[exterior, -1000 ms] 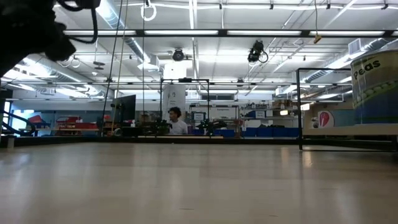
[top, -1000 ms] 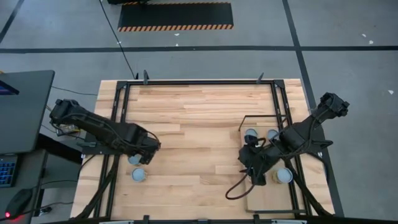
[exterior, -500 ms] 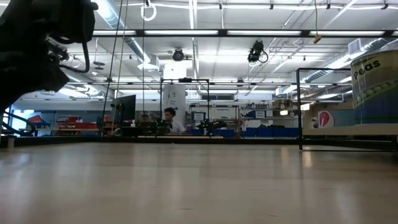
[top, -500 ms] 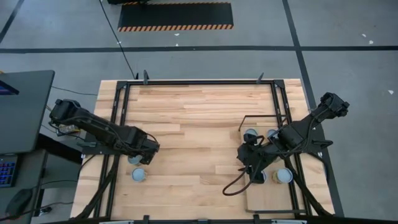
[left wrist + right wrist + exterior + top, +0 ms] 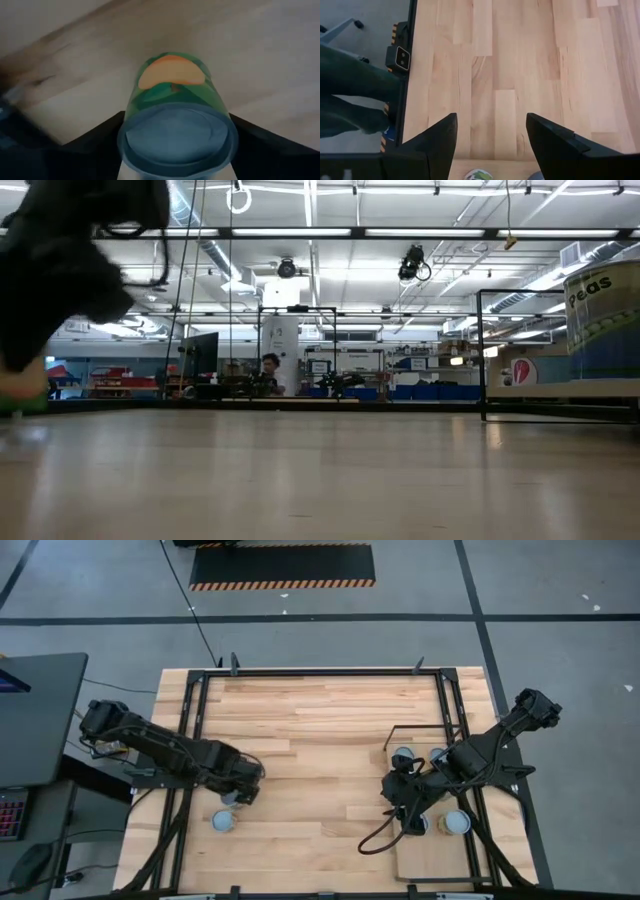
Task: Pick and place cans onto a shelf
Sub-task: Put the canned peaches on the shelf
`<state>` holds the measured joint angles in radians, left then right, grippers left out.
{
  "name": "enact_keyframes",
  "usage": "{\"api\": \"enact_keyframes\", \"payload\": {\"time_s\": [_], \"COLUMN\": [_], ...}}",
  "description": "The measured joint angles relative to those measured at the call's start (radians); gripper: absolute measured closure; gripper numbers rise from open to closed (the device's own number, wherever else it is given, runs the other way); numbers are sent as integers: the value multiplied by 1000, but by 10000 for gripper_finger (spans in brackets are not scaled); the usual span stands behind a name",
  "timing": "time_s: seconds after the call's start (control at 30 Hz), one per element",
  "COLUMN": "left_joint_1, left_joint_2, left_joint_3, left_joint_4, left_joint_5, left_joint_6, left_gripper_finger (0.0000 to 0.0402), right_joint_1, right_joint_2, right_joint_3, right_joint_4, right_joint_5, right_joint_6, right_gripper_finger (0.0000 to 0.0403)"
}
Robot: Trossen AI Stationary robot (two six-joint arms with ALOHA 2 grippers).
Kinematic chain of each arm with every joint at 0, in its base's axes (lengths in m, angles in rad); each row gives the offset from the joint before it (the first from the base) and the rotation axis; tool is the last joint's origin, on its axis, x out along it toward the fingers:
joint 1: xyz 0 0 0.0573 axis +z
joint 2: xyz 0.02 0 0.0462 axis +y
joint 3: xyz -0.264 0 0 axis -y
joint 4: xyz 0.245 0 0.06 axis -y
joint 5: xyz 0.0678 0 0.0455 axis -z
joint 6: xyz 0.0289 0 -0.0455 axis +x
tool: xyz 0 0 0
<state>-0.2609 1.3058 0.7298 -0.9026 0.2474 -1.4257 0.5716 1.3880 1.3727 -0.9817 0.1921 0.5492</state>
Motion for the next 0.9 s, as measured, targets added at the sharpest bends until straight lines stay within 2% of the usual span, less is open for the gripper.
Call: {"api": "enact_keyframes", "payload": {"time_s": [0.13,0.27,0.4,0.6,0.7,0.8,0.9], "left_joint_1": [52,93,78,8,-33,-68,-86], "left_joint_2": [0,4,12,63,118,193,277], "left_joint_3": [129,257,365,503,547,565,588], "left_joint_4": [77,267,431,464,457,478,478], "left_joint_5": [-89,-165,-232,-264,-352,-489,-588], "left_joint_6": [96,319,750,1312,1572,1832,1960], "left_gripper_finger": [115,114,101,108,109,109,110], "right_joint_1": [-10,-21,-11,33,48,58,61], "right_joint_2": [0,0,0,0,1,1,0], "right_joint_3": [0,0,0,0,0,0,0], "right_joint_4": [0,0,13,17,17,17,18], "right_joint_5": [0,-7,-34,-37,-29,-22,-22], "right_joint_6": [-1,-3,-53,-12,42,90,130], "right_gripper_finger": [158,158,159,159,159,159,159]}}
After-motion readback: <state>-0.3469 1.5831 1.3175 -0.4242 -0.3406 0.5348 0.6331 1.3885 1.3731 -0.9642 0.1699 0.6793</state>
